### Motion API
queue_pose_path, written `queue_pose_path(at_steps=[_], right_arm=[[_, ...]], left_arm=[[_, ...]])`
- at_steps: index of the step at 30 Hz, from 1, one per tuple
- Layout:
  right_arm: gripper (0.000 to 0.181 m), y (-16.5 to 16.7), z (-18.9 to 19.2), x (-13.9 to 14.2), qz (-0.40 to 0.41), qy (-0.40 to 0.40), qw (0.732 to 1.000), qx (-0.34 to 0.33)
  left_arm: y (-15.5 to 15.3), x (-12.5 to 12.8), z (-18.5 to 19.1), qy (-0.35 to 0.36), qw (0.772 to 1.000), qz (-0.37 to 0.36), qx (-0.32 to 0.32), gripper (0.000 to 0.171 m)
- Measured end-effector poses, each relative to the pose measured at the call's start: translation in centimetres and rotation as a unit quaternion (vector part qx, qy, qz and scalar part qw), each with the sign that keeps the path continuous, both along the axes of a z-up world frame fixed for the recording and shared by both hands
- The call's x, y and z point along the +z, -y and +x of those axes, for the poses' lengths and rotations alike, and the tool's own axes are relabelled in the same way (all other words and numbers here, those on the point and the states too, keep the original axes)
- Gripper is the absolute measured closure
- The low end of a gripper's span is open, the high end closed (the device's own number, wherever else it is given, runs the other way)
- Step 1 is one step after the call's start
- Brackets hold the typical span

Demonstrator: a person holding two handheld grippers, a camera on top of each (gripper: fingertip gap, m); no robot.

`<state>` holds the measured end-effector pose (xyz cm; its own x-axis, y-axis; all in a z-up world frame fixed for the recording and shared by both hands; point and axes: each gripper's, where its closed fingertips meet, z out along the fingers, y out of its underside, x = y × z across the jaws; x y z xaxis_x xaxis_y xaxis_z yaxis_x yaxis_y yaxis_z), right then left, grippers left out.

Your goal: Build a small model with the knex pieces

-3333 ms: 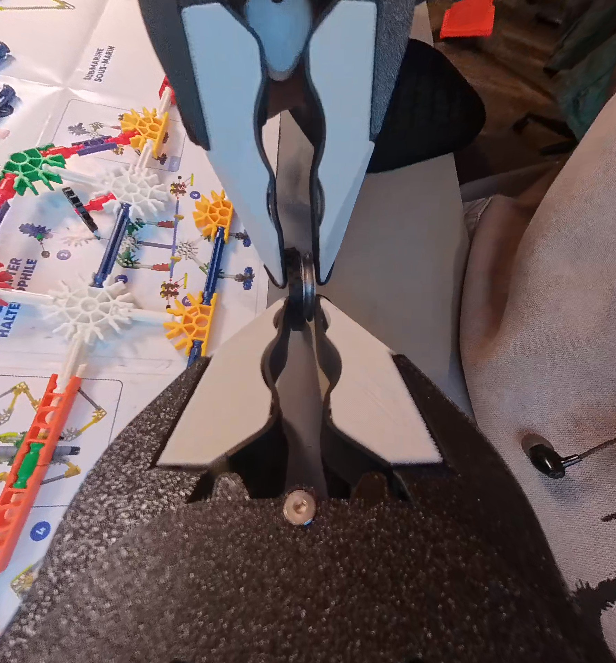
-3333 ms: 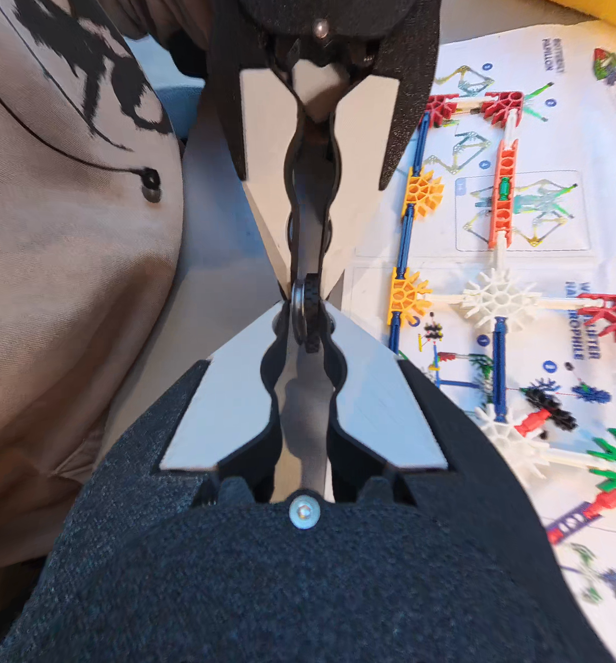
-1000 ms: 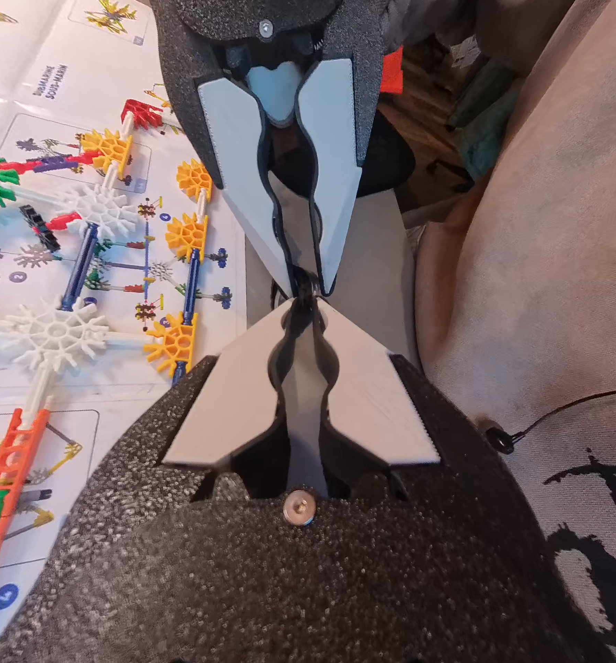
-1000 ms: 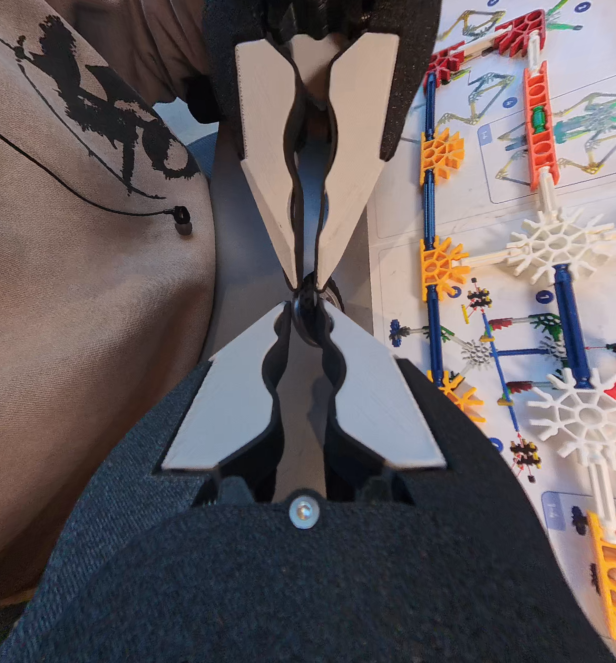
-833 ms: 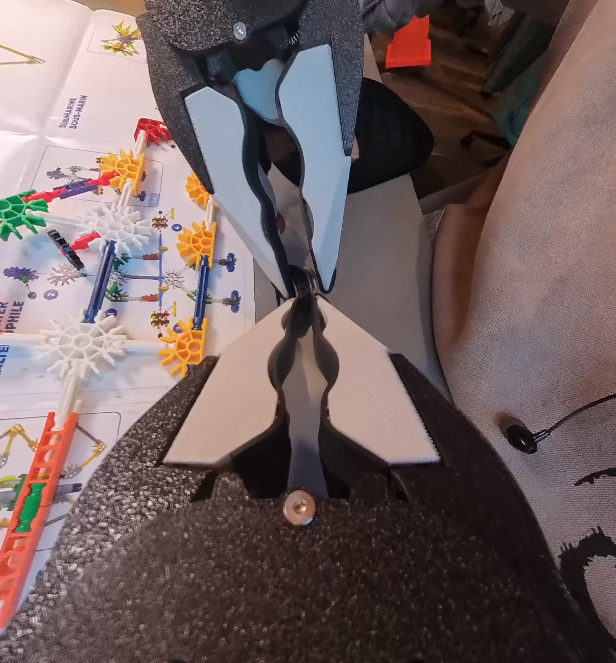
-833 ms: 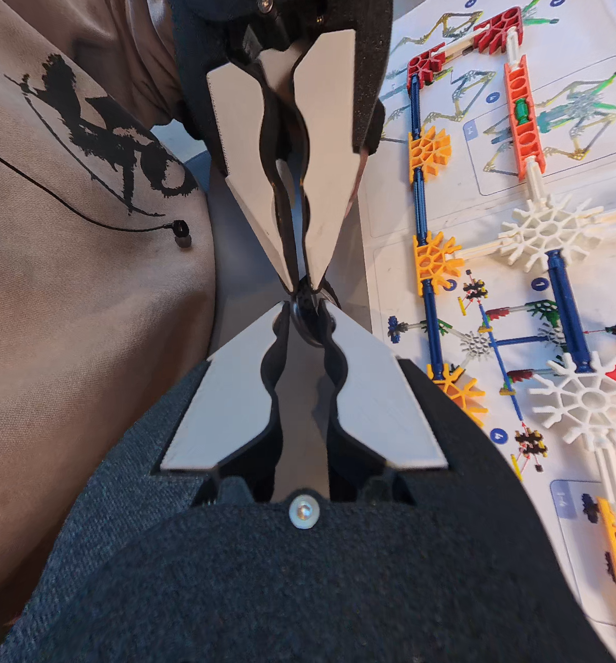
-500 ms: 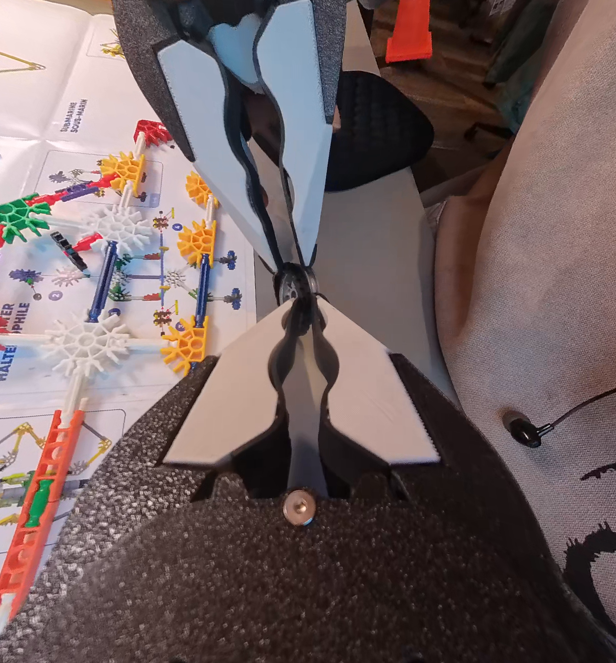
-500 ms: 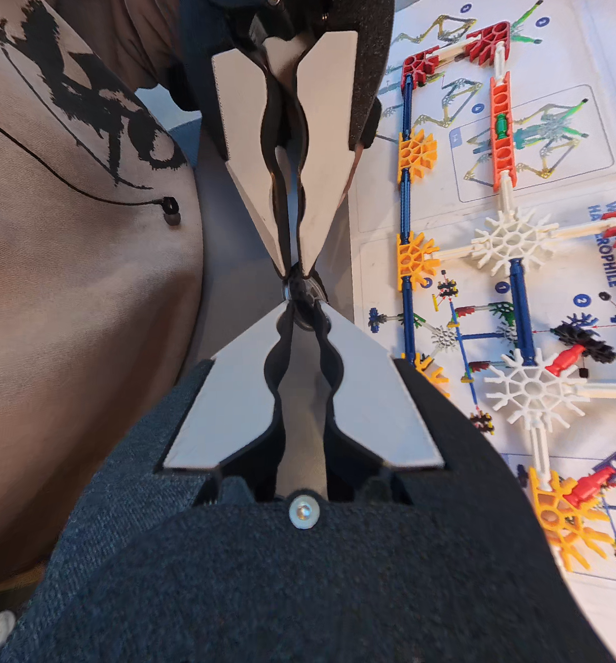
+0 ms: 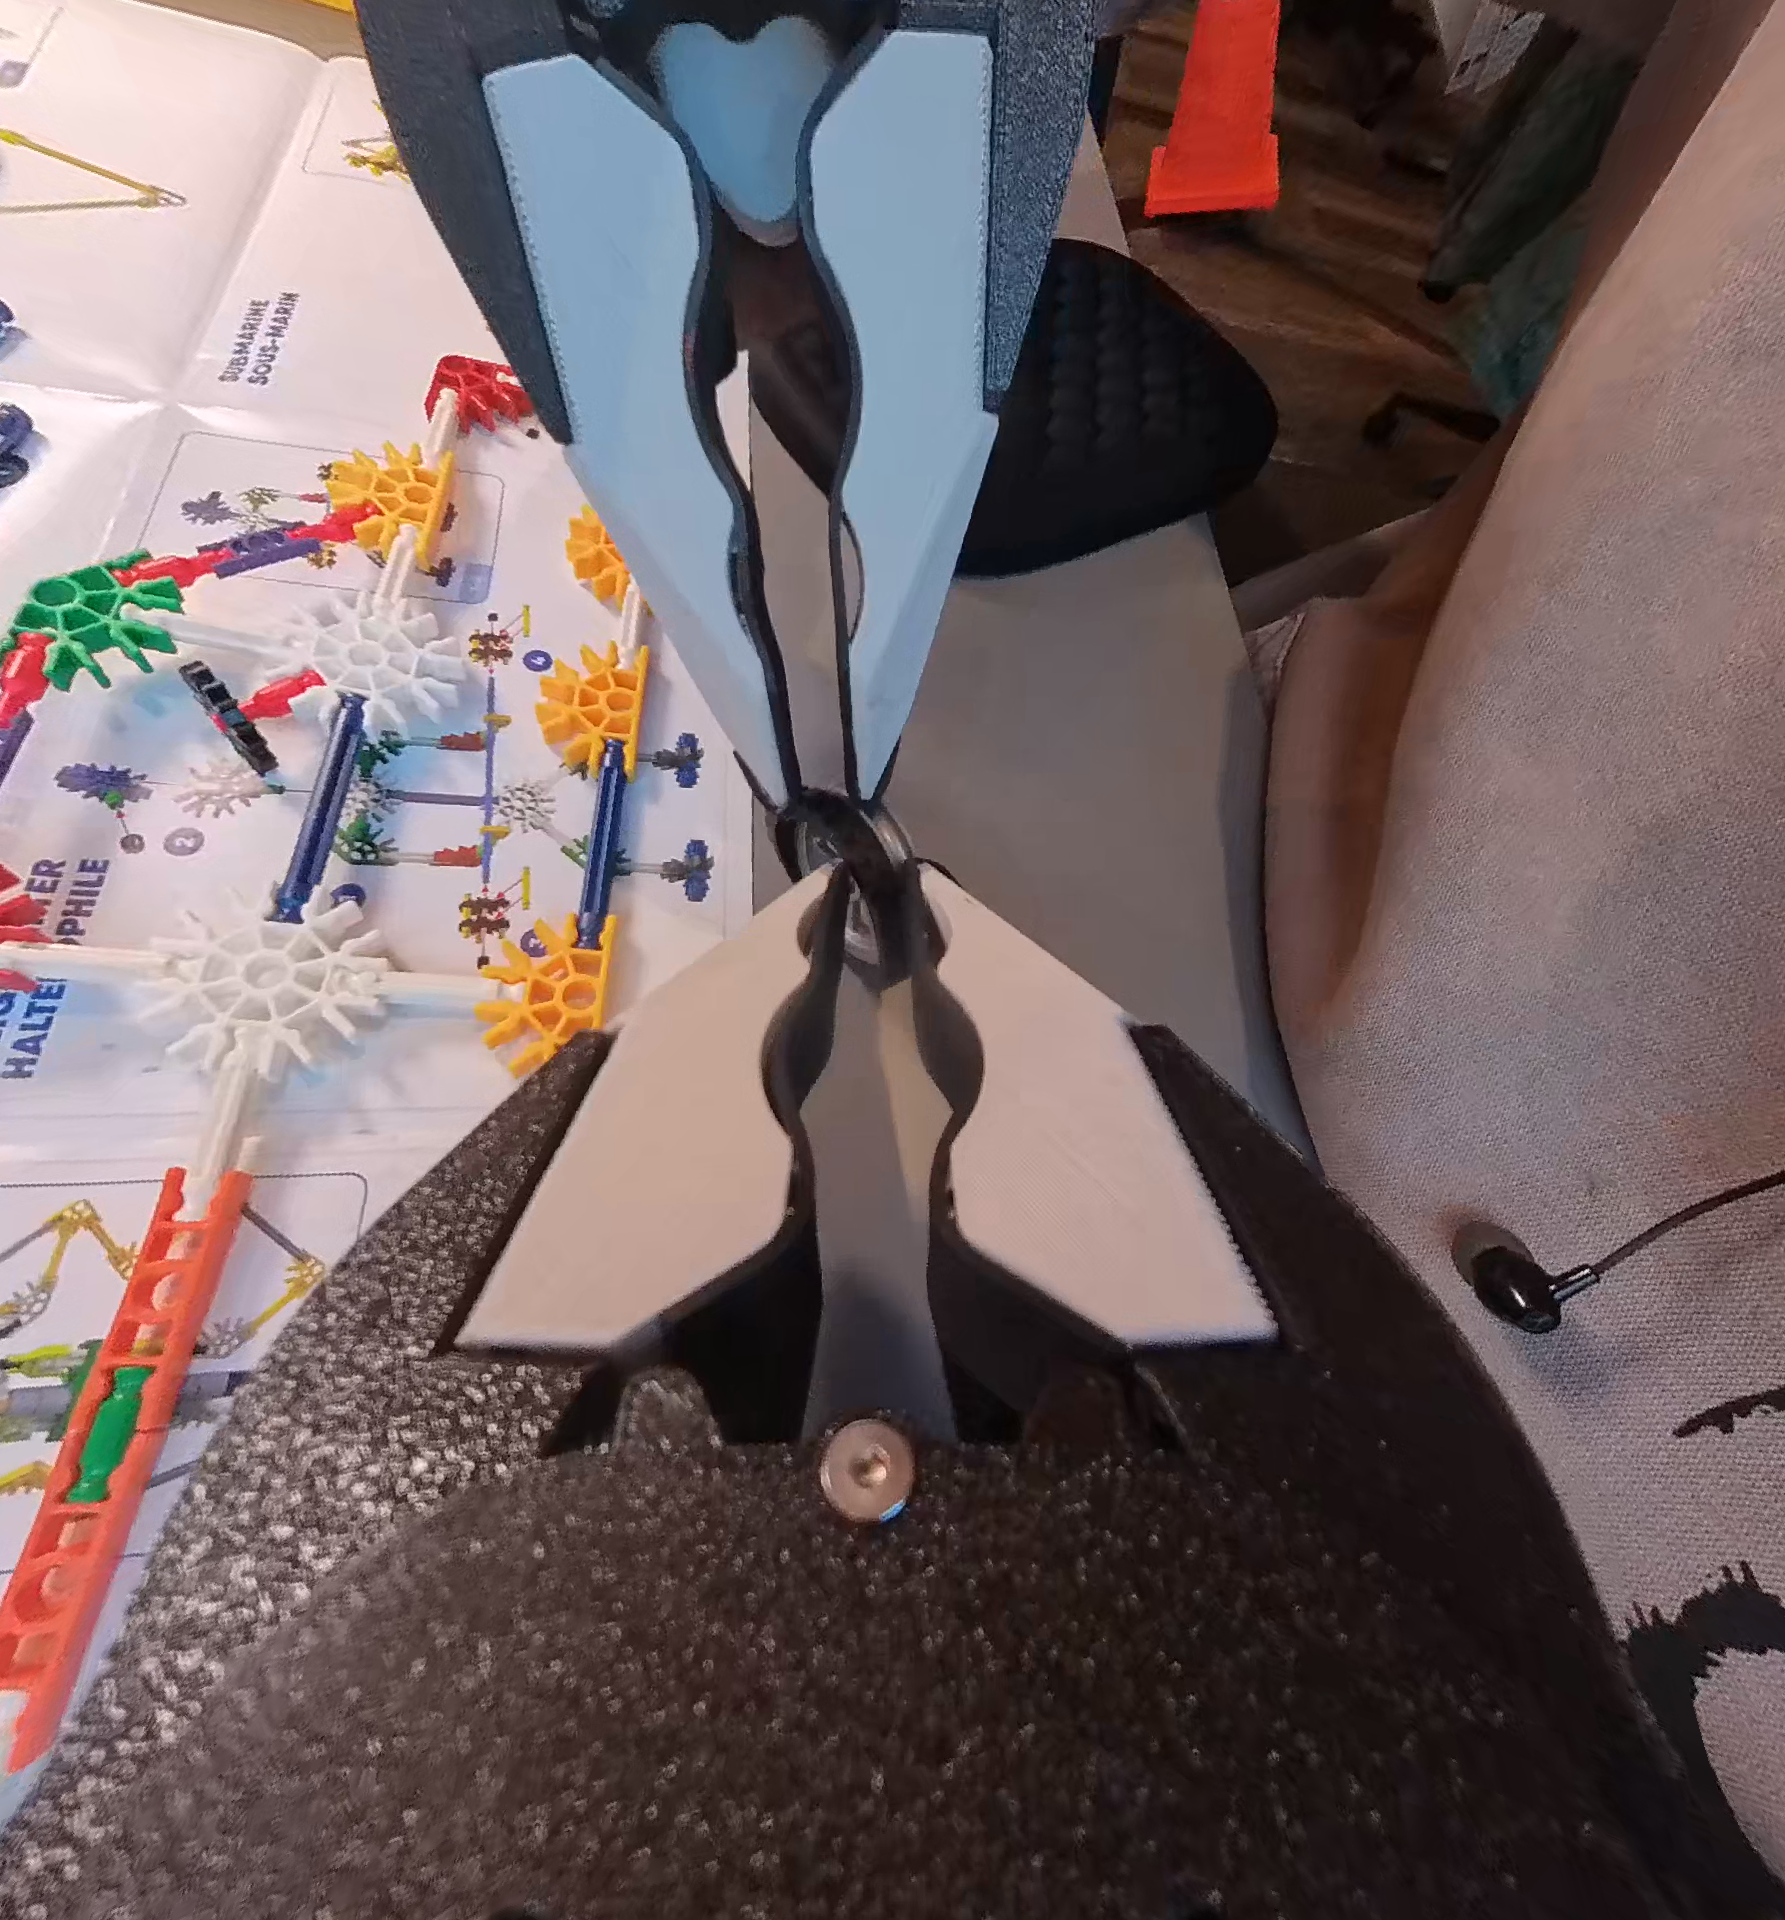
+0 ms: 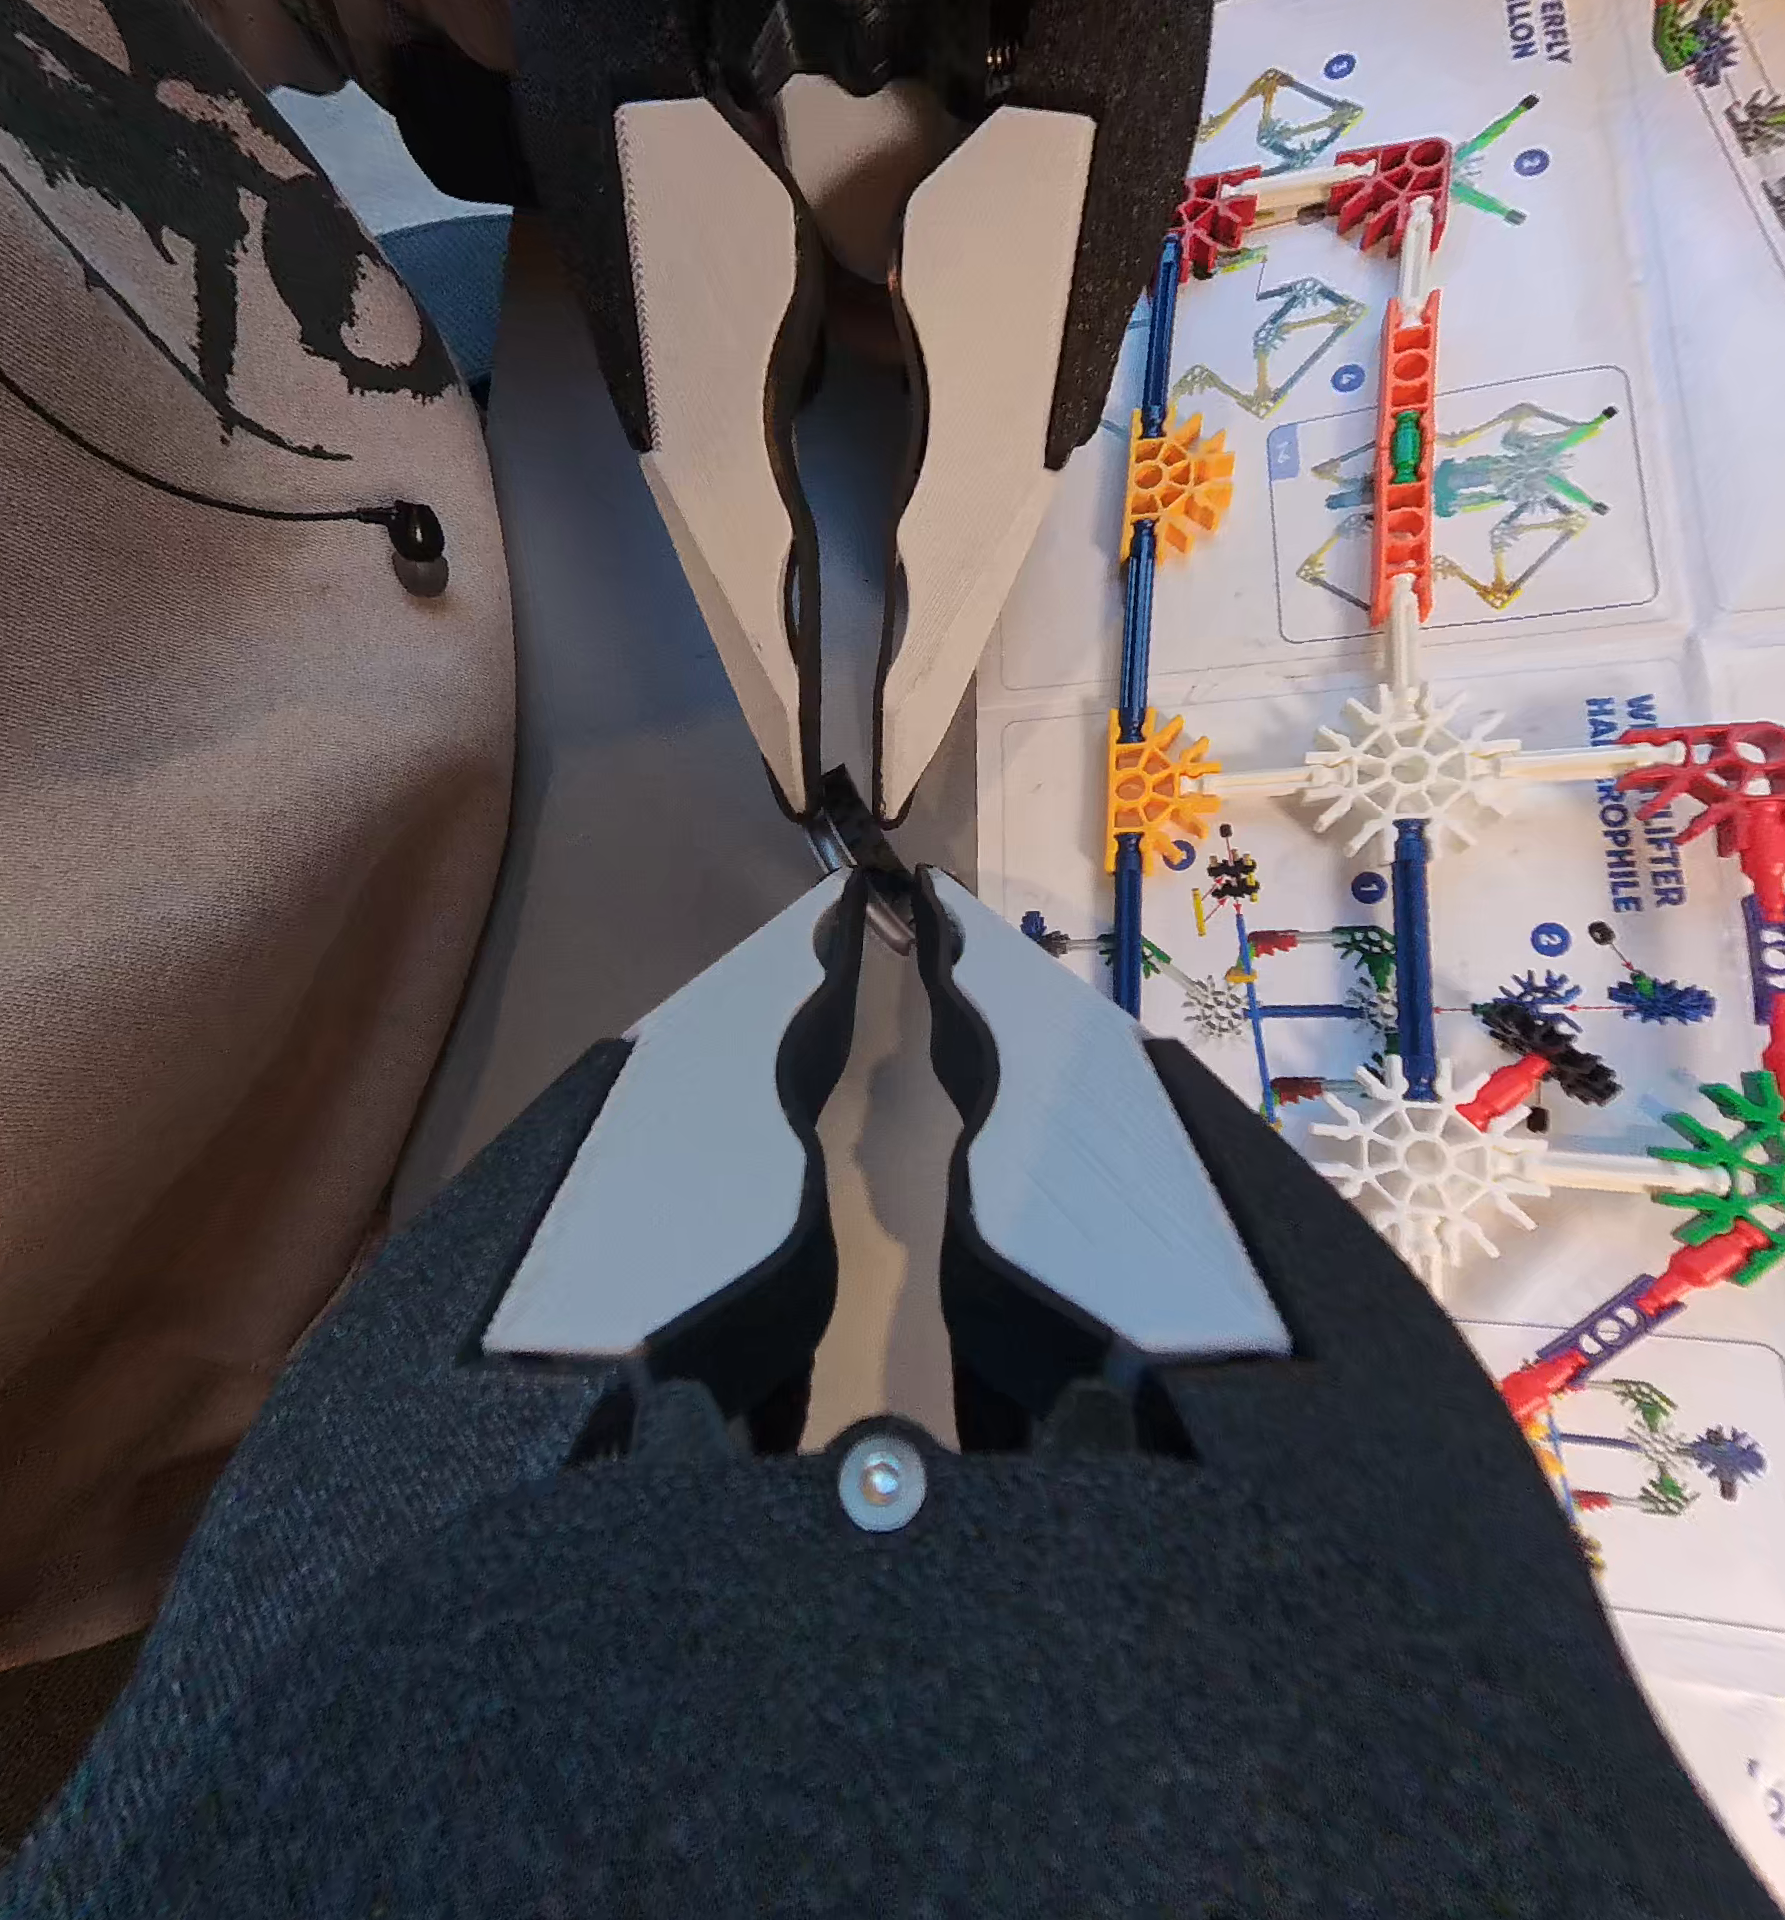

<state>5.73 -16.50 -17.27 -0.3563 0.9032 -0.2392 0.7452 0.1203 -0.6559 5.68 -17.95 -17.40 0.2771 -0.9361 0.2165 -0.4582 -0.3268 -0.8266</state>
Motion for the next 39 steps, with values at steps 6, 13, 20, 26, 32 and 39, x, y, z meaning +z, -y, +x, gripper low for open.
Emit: queue_pose_path(at_steps=[6,13,20,26,32,39], right_arm=[[0.177,-0.2,-0.3,0.0,-0.008,0.004,1.000,-0.011],[0.164,0.2,-0.2,0.2,-0.066,0.011,0.998,0.009],[0.171,1.8,0.0,-0.4,-0.127,0.068,0.984,0.106],[0.176,1.6,-0.9,0.8,-0.137,0.057,0.984,0.101],[0.177,0.0,-2.6,4.8,-0.108,-0.073,0.991,0.005],[0.177,-1.0,-3.1,7.7,-0.040,-0.226,0.969,-0.089]], left_arm=[[0.0,-0.6,0.1,-0.017,1.000,-0.009,0.017,0.151],[0.5,-1.2,0.2,-0.048,0.998,0.042,-0.008,0.163],[0.7,-1.4,0.0,-0.068,0.994,0.081,-0.031,0.164],[0.4,-0.3,-0.6,-0.024,0.998,0.063,-0.004,0.163],[-1.4,3.5,-1.9,0.106,0.992,0.014,0.067,0.162],[-2.4,6.5,-2.5,0.195,0.975,-0.012,0.110,0.162]])
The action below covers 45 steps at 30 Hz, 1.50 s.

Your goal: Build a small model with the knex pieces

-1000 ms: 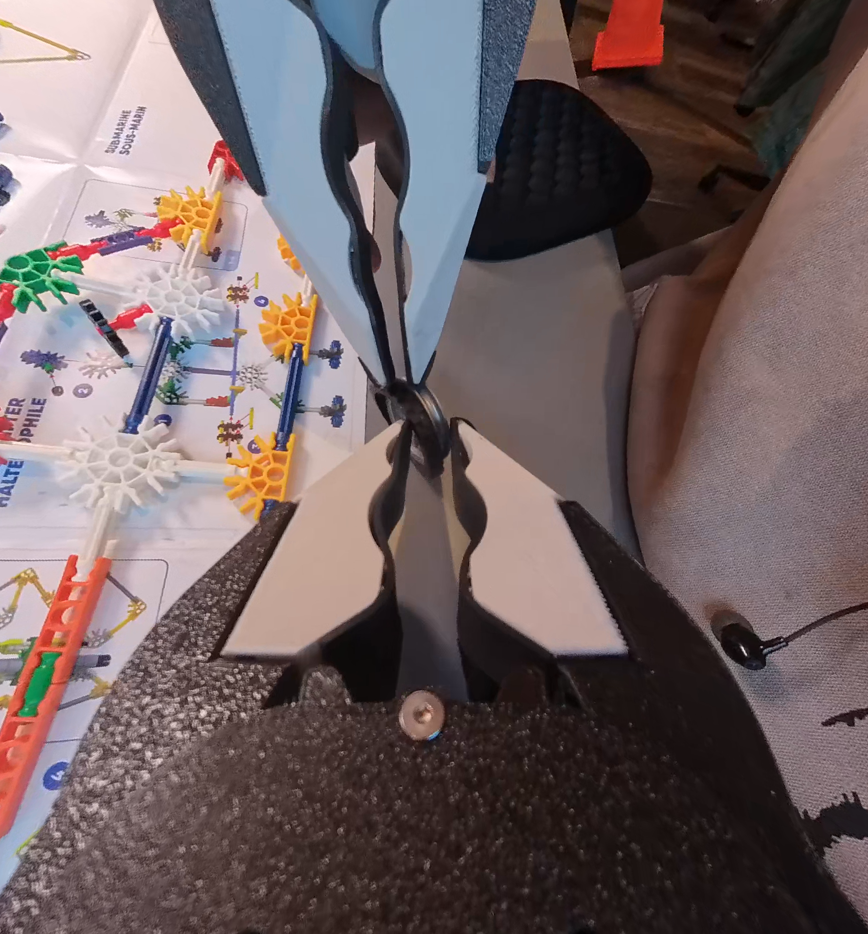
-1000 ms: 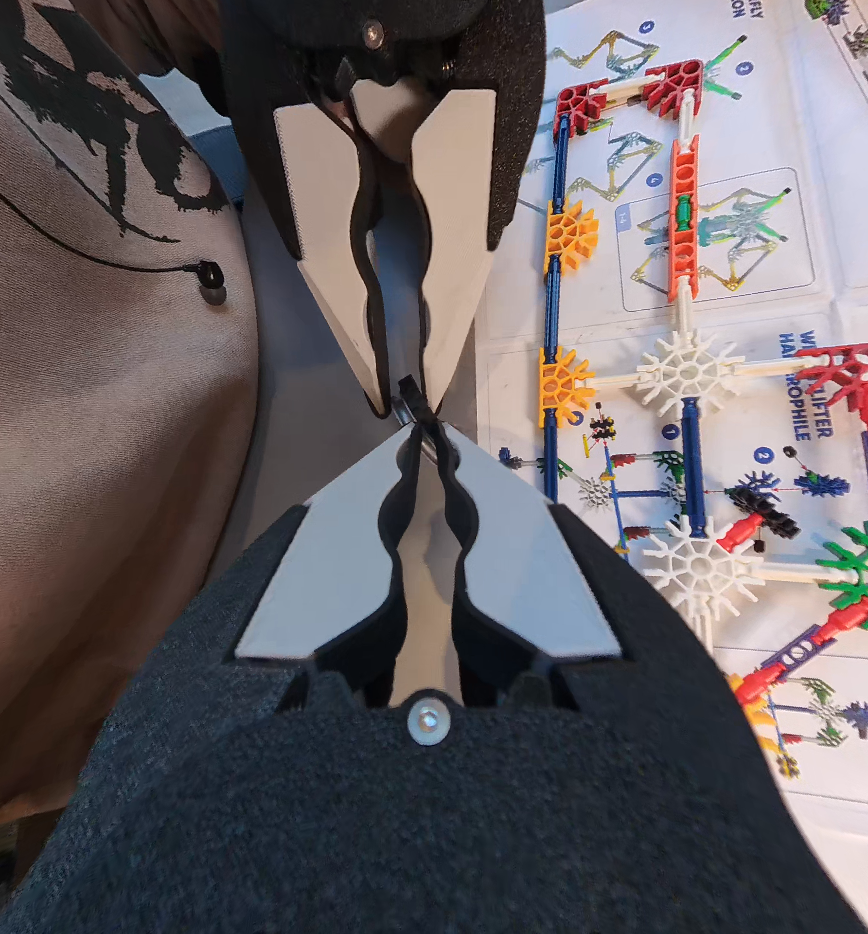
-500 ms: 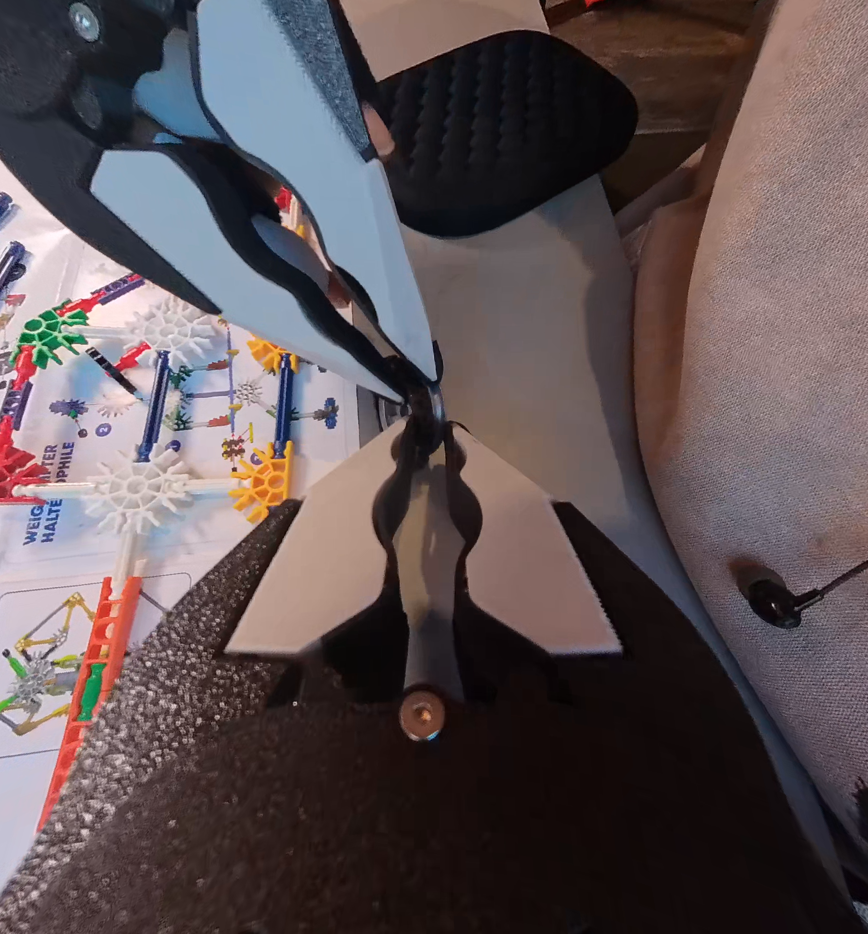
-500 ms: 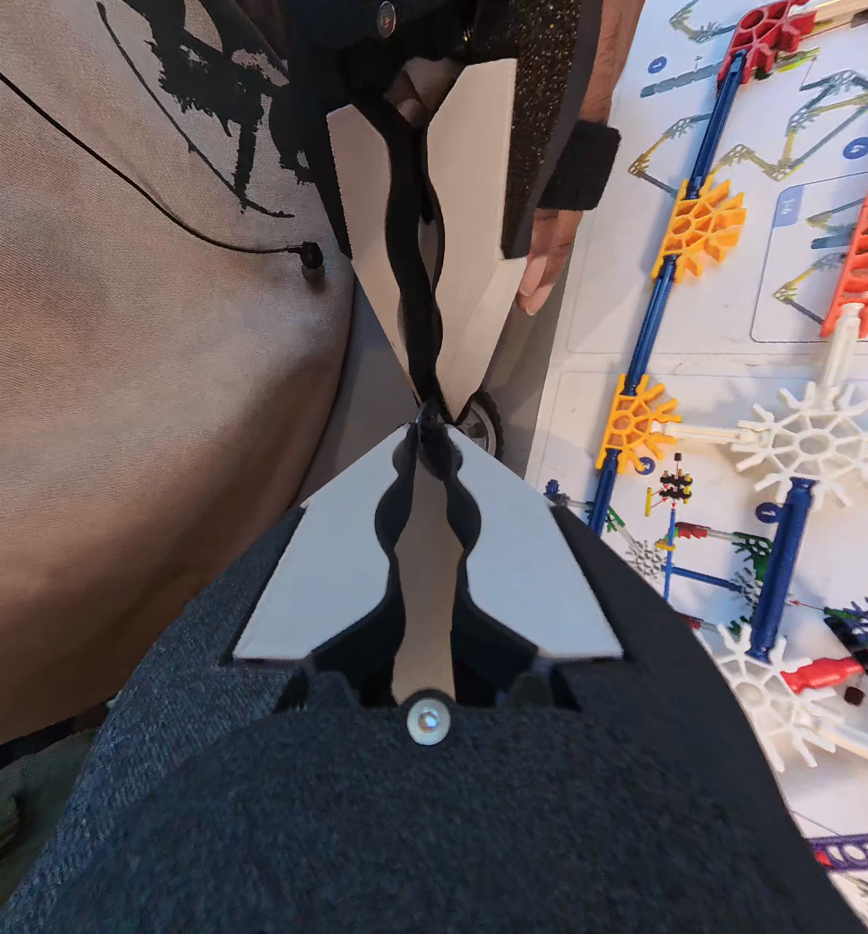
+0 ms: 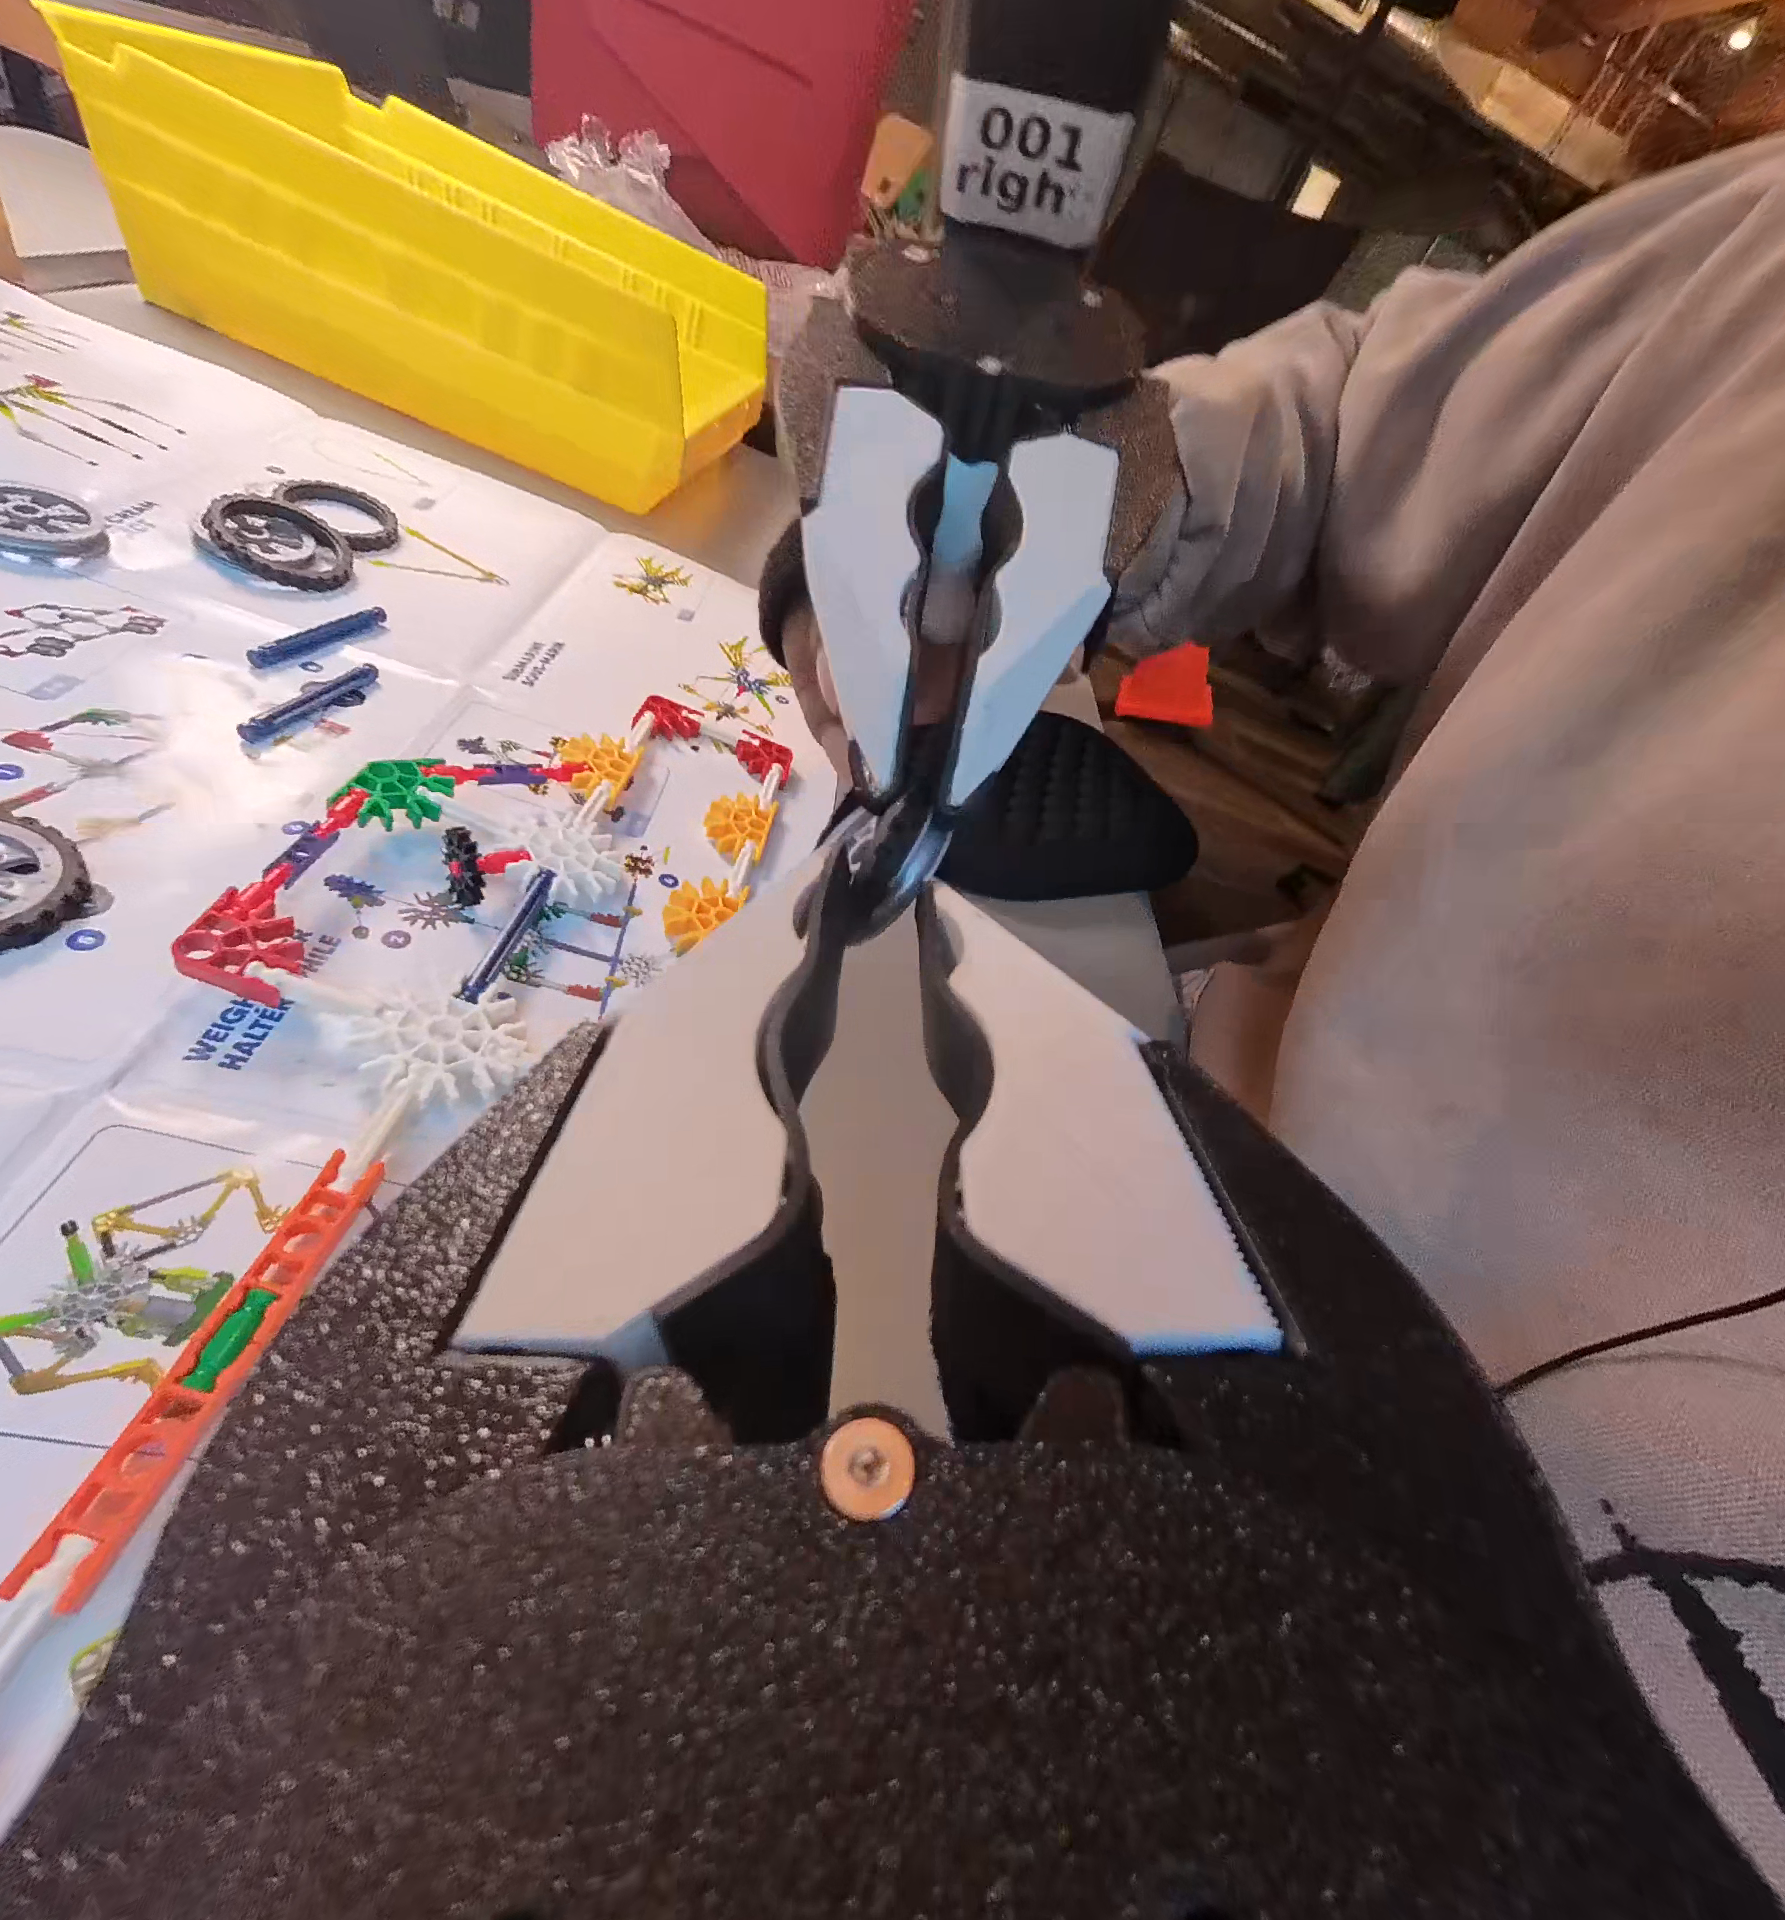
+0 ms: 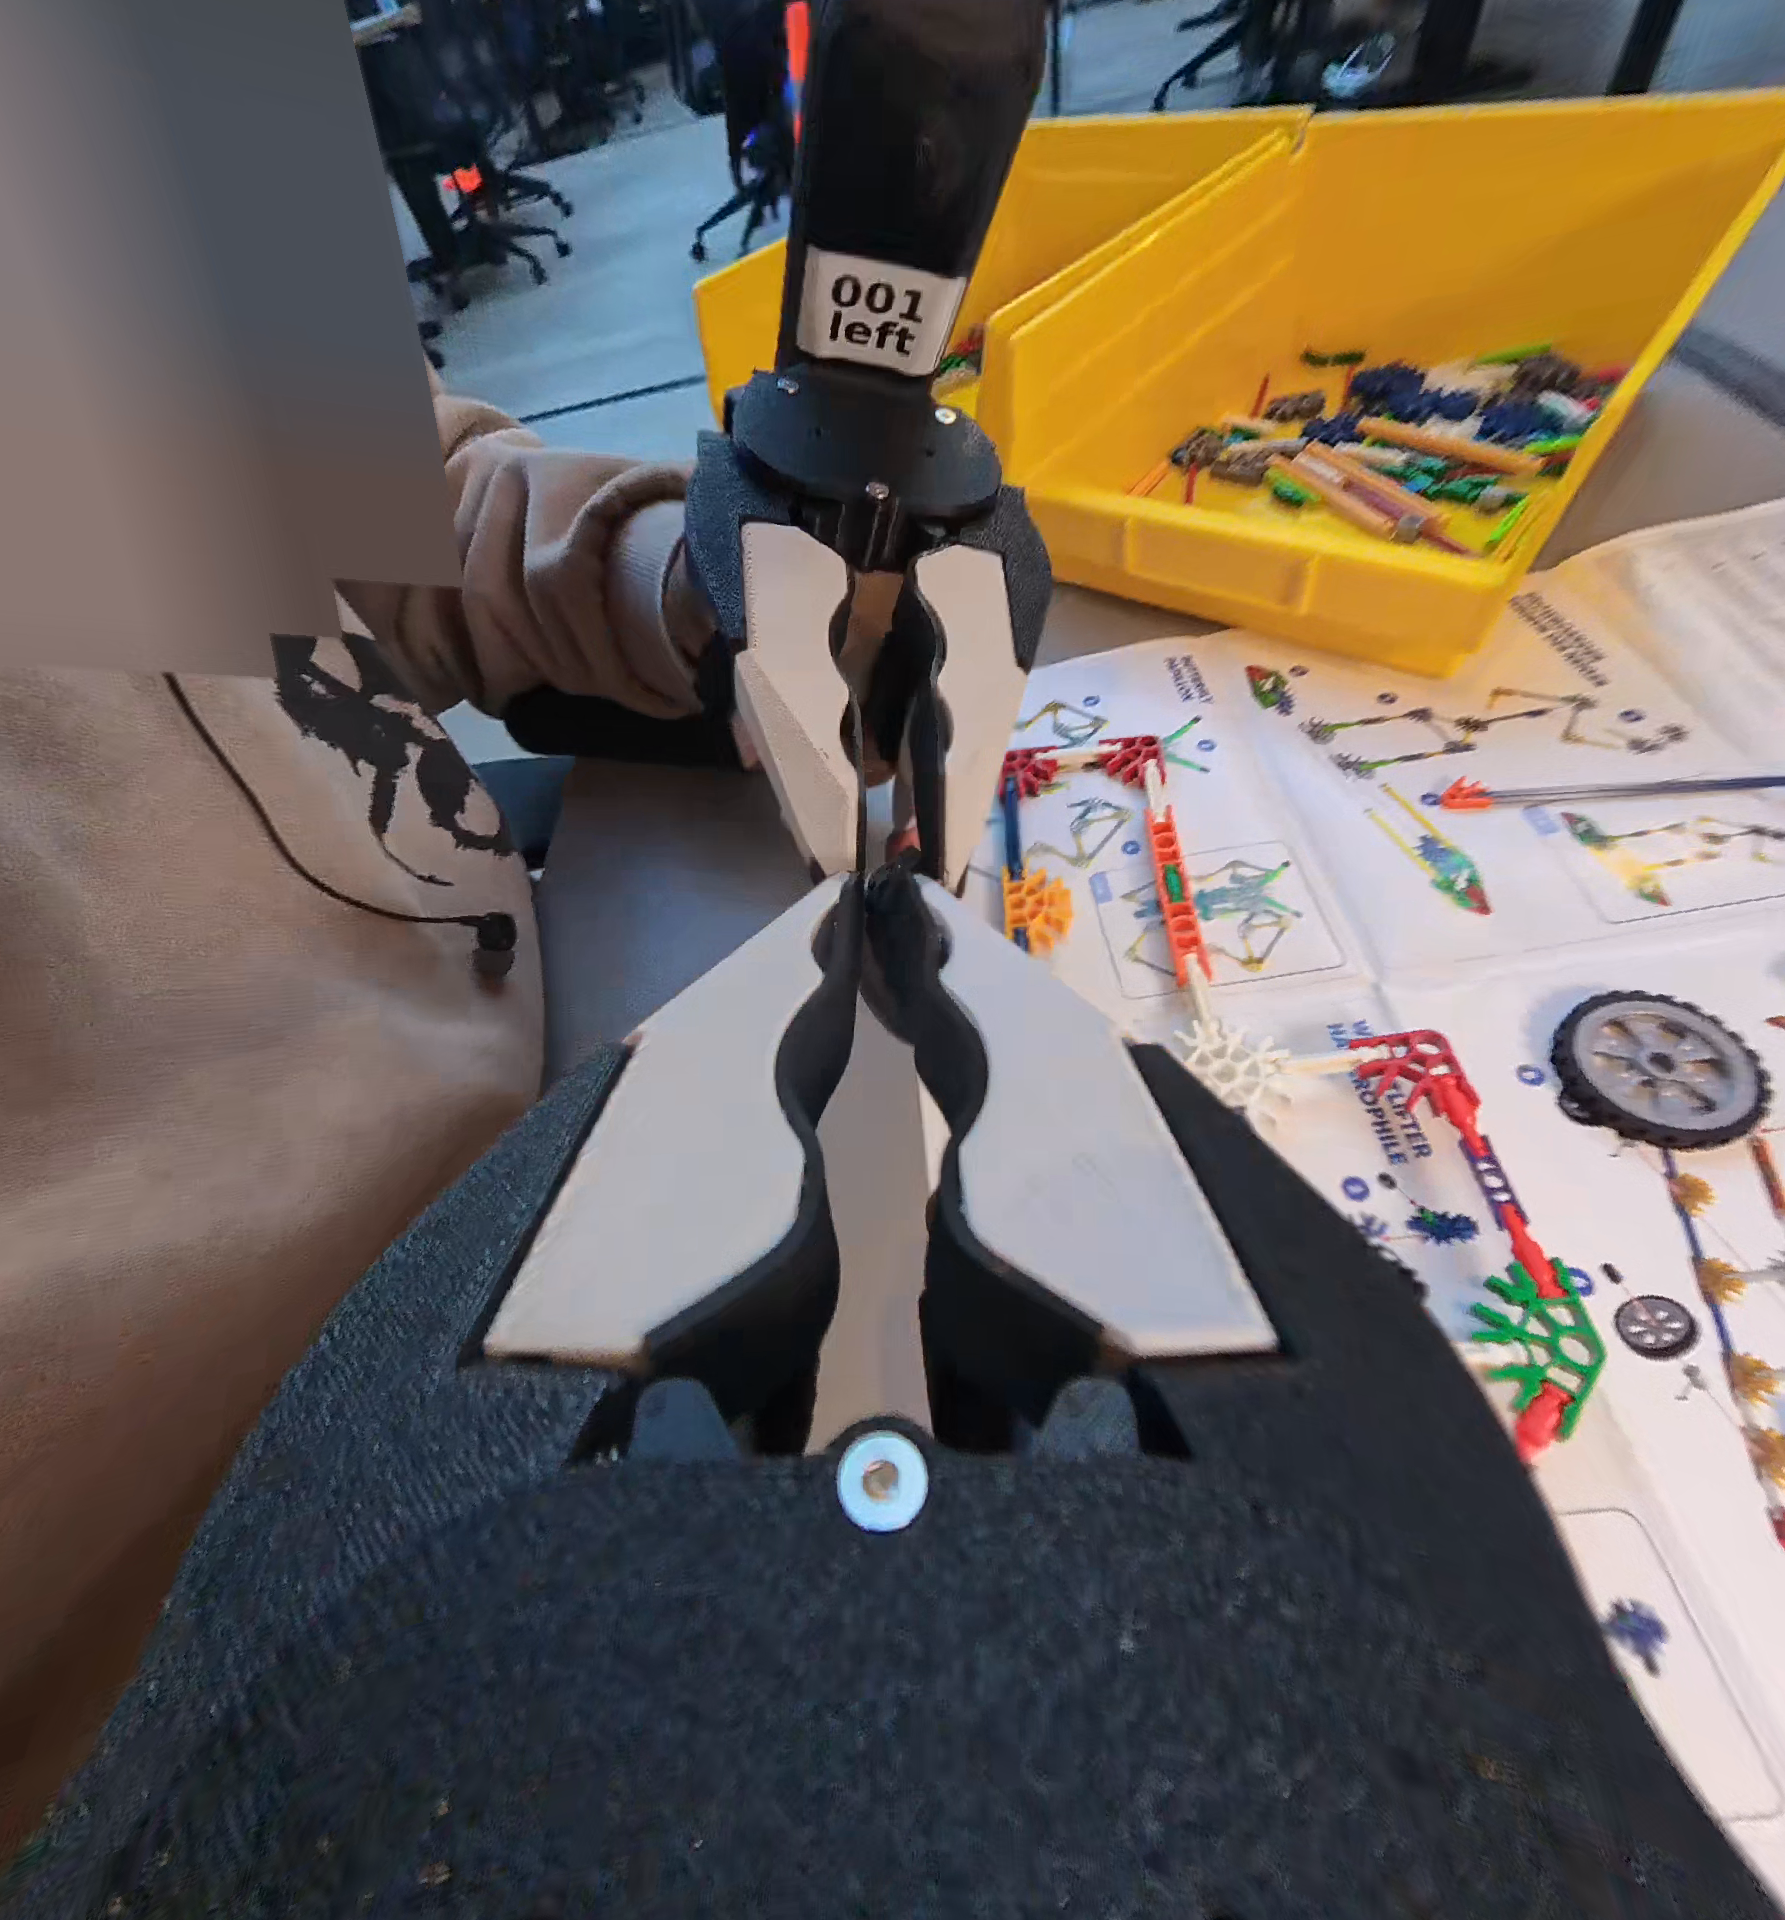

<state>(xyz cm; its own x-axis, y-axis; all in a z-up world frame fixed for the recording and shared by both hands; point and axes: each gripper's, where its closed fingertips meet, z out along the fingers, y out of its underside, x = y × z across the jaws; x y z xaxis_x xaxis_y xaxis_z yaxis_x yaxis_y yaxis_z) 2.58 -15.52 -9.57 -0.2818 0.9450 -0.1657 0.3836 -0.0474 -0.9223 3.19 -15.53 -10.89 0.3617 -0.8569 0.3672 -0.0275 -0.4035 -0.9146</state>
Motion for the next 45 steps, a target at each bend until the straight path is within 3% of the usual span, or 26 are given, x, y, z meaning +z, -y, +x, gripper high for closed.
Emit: queue_pose_path(at_steps=[6,8,11,15,18,22,27,30,34,41,45], right_arm=[[0.178,-0.6,-0.2,0.9,0.216,-0.084,0.971,-0.068],[0.177,-0.8,-0.2,1.2,0.275,-0.096,0.953,-0.079],[0.178,-1.0,-0.4,1.6,0.334,-0.114,0.931,-0.098],[0.181,-2.2,-0.6,3.1,0.330,-0.151,0.922,-0.138],[0.181,-1.1,-1.3,4.3,0.247,-0.178,0.945,-0.123],[0.181,-2.3,-0.8,5.9,0.139,-0.191,0.964,-0.123],[0.150,-1.6,0.4,3.2,-0.006,-0.087,0.996,-0.013],[0.144,-0.1,0.7,2.5,-0.087,-0.071,0.992,0.049],[0.169,0.0,0.3,3.0,-0.152,-0.101,0.981,0.071],[0.170,-1.8,-0.7,3.3,-0.199,-0.151,0.968,0.028],[0.171,-3.9,0.1,6.3,-0.220,-0.243,0.945,-0.011]], left_arm=[[-0.7,1.0,-0.3,0.029,0.999,-0.011,0.026,0.158],[-0.9,1.2,-0.3,0.041,0.998,-0.022,0.032,0.164],[-1.2,1.7,-0.5,0.066,0.996,-0.041,0.038,0.160],[-1.3,3.1,-0.4,0.114,0.991,-0.058,0.043,0.162],[-2.3,3.7,-1.1,0.086,0.993,-0.011,0.079,0.162],[-2.1,4.0,-1.7,0.031,0.994,0.068,0.078,0.162],[-0.5,4.3,-0.8,0.028,0.992,0.116,0.032,0.162],[0.1,4.2,-0.2,0.016,0.990,0.139,0.013,0.162],[0.3,3.8,0.0,0.008,0.989,0.150,0.009,0.162],[-1.6,4.0,-1.1,0.051,0.989,0.130,0.056,0.160],[-2.5,4.8,-1.0,0.105,0.988,0.101,0.054,0.137]])
